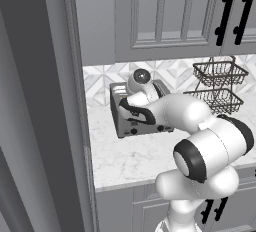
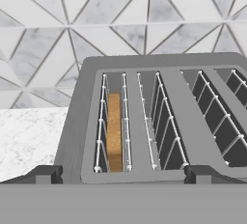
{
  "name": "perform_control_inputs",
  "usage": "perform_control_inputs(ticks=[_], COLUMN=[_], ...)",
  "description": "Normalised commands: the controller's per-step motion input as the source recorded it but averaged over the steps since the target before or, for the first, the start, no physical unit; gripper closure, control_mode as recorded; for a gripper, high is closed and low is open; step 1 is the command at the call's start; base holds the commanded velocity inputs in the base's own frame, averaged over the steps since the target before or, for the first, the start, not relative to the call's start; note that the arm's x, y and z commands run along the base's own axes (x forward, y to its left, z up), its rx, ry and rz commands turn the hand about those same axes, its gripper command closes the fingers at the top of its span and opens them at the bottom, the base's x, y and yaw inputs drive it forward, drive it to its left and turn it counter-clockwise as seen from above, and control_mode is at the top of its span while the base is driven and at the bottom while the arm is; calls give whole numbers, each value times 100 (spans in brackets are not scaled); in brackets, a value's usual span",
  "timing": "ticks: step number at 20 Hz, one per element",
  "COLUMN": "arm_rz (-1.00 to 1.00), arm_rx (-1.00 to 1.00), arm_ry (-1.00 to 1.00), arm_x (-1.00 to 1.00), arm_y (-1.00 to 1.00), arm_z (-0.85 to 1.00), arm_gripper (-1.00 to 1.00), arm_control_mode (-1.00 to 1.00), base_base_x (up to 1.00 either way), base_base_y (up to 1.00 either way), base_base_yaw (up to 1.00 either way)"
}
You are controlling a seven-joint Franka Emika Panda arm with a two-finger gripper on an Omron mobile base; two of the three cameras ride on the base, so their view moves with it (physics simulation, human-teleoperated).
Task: Start the toaster. Once the lever pops up, take the bread to the plate on the dining counter.
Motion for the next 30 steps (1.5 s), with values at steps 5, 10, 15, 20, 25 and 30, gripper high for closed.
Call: perform_control_inputs(ticks=[5,10,15,20,25,30], arm_rz=[0,0,0,0,0,0], arm_rx=[0,0,0,0,0,0], arm_ry=[0,0,0,0,0,0], arm_x=[0,0,0,0,0,0], arm_y=[0,0,0,0,0,0], arm_z=[0,0,0,0,0,0], arm_gripper=[-100,-100,-100,-100,-100,-100], arm_control_mode=[-100,-100,-100,-100,-100,-100], base_base_x=[0,0,0,0,0,0], base_base_y=[0,0,0,0,0,0], base_base_yaw=[0,0,0,0,0,0])
